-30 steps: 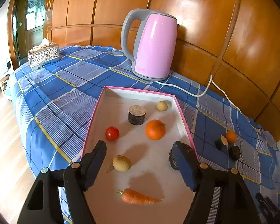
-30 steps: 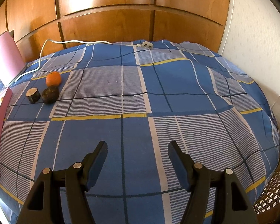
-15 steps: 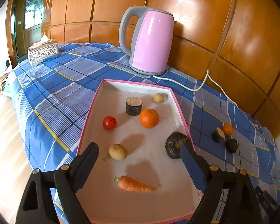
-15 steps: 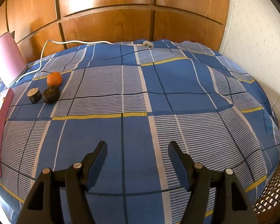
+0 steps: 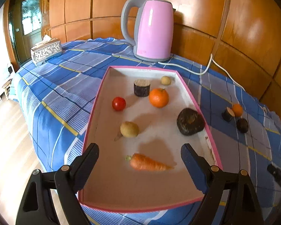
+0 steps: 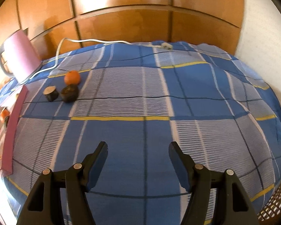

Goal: Organize fruits

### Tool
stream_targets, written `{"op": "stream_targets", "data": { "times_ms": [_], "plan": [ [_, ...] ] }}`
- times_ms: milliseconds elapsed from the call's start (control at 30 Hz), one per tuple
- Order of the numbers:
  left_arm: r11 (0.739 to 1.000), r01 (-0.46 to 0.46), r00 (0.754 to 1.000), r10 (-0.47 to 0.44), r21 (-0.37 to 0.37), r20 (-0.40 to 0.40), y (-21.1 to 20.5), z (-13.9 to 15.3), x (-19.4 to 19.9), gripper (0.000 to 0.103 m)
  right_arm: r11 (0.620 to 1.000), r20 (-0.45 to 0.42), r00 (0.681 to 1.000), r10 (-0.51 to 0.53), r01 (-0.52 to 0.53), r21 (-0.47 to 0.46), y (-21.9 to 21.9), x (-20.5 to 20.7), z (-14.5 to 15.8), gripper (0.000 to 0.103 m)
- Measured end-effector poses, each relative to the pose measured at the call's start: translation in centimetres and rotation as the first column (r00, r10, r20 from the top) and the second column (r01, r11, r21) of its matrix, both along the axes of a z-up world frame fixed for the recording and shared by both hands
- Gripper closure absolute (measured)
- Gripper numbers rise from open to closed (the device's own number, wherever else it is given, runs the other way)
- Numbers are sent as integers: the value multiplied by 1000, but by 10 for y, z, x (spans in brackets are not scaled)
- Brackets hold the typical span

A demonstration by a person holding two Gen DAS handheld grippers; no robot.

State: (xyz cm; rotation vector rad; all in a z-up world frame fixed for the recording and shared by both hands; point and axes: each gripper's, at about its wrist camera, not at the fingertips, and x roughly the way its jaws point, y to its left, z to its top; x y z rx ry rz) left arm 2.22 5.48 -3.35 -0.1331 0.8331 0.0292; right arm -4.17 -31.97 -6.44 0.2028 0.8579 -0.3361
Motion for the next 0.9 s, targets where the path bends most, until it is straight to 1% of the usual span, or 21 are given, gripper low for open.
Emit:
{"op": "stream_targets", "data": {
  "times_ms": [100,167,233,300,400,700,900],
  "plan": [
    [1000,11,1000,-12,-11,-11,-2,-4,-3,13,999,7,999,47,-48,13,8,5,4,35],
    [1000,14,1000,-15,-22,-14,-3,-4,-3,9,997,13,997,76,-76,30,12,9,7,35],
    [999,14,1000,-14,-29,-12,-4,-4,-3,7,995,12,996,91,-91,48,15,12,7,35],
    [999,16,1000,-16,-30,-11,-5,-4,-3,7,992,9,994,108,-109,67,17,14,6,35],
    [999,12,1000,-12,-32,-7,-4,-4,-3,7,987,1,991,133,-132,86,19,18,6,39],
    [999,2,1000,-2,-39,-17,1,-7,-2,7,973,-14,982,191,-187,135,28,38,9,39],
    [999,1,1000,-2,-42,-18,2,-7,-1,7,964,-19,971,239,-235,128,41,54,14,39]
  ]
}}
